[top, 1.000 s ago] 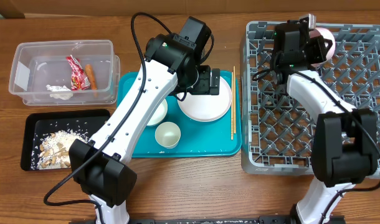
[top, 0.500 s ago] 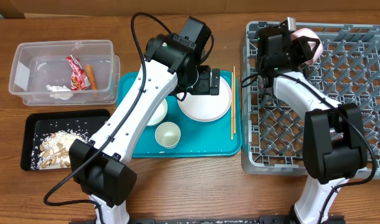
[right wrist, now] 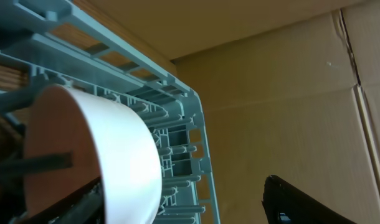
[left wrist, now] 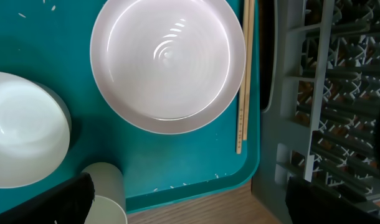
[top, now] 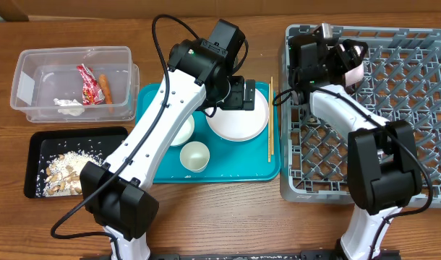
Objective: Sort waste into correct bins and load items into the dishwasher
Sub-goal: 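Place the pink bowl in the back of the rack with the right gripper, then grasp the white cup on the teal tray with the left gripper, then lift the white cup and pass it to the right gripper, then lower the white cup into the rack with the right gripper and release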
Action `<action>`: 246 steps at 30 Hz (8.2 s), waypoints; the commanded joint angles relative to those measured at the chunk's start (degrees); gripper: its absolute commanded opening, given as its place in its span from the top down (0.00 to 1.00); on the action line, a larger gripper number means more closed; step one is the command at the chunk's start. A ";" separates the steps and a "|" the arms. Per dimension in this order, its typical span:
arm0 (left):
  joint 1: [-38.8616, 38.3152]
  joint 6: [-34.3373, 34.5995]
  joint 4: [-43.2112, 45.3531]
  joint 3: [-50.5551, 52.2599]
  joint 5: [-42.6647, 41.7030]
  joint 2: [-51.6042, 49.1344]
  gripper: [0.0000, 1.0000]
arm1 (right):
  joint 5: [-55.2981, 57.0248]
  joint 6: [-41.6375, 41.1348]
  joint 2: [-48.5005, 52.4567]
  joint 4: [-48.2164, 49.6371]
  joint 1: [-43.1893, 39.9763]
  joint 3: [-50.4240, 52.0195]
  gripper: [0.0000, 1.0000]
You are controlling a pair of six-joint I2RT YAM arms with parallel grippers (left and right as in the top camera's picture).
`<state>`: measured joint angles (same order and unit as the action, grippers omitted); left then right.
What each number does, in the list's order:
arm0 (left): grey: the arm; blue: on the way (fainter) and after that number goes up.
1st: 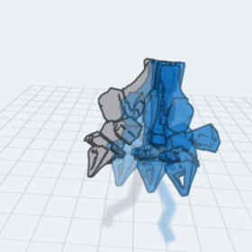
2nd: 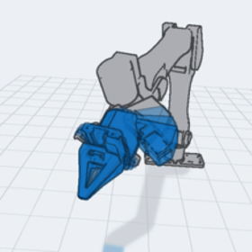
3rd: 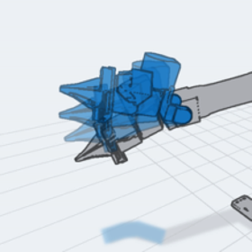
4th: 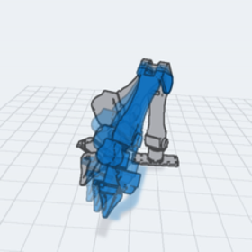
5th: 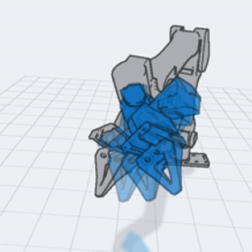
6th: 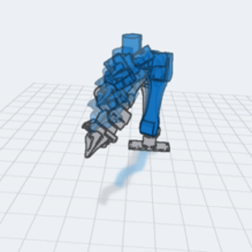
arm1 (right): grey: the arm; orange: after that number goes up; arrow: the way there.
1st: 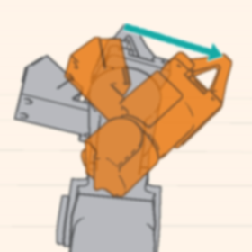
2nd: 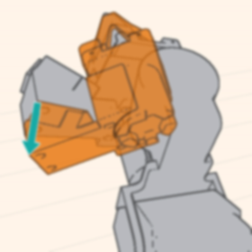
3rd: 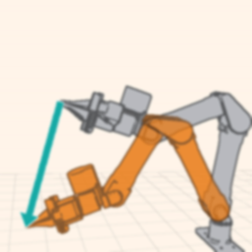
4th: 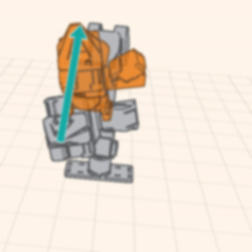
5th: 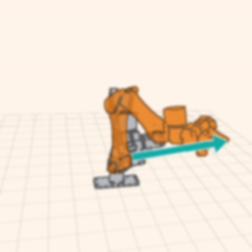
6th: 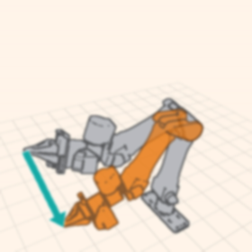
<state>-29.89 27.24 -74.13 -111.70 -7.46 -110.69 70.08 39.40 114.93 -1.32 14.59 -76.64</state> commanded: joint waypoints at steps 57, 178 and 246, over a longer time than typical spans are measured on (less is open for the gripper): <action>0.98 -0.46 -0.48 -0.70 -0.55 0.66 0.00 | -81.07 -49.51 -13.92 -38.40 -4.31 -0.46 0.60; 12.09 -32.39 8.61 0.96 -78.95 1.62 0.96 | -139.14 -3.43 -24.70 -95.10 -18.51 -25.66 0.00; 12.61 -19.28 5.86 0.96 -33.62 1.62 0.60 | -107.30 -23.80 -24.70 -83.73 -18.23 -25.66 0.61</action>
<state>-17.43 6.28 -67.53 -109.82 -48.62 -109.71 -50.50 24.21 91.44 -86.11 -2.44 -102.19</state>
